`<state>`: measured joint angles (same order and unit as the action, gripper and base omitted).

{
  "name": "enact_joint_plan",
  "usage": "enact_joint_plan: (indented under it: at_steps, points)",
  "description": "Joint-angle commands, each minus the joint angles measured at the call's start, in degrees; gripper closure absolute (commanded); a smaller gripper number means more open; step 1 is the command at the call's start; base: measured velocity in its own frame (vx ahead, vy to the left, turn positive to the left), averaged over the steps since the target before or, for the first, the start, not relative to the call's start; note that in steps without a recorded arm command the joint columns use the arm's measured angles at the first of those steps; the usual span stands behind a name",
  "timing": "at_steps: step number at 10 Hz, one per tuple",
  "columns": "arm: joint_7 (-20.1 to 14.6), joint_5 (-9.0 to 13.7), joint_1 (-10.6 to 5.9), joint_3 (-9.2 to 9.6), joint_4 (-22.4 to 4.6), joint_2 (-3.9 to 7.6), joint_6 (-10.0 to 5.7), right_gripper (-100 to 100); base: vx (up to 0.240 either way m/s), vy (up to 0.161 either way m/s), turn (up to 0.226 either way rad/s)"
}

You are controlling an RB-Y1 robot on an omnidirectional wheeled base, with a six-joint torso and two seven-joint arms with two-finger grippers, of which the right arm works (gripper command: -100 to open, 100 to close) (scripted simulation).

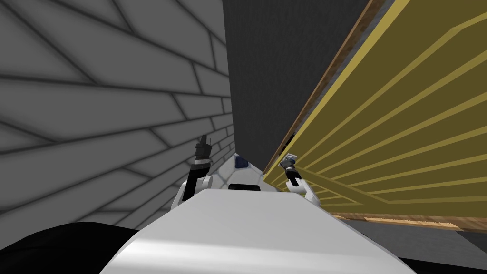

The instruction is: Pull the door open

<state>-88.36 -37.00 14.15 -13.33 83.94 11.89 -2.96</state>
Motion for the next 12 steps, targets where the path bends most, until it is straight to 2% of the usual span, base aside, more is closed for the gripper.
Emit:
enact_joint_plan:
  at_steps: [1,2,5,9,10,12]
  points:
    - [-2.5,0.6,0.58,-0.36,-0.1,-0.55,-1.38,100,-0.091,0.001,-0.007]
    - [-3.1,1.0,0.33,-0.49,0.1,-1.11,-1.75,-100,-0.061,-0.008,-0.080]
    - [-7.2,2.6,0.31,-1.07,0.6,-2.72,-3.86,-100,-0.042,0.011,-0.086]
    - [-13.9,5.5,0.28,-2.11,1.4,-5.84,-7.70,-100,-0.067,0.046,-0.087]
    - [-14.6,5.5,0.28,-2.11,1.4,-5.84,-7.70,-100,-0.047,0.010,-0.040]
    - [-18.2,7.1,0.26,-2.66,1.9,-7.64,-9.74,-100,-0.068,0.009,-0.097]
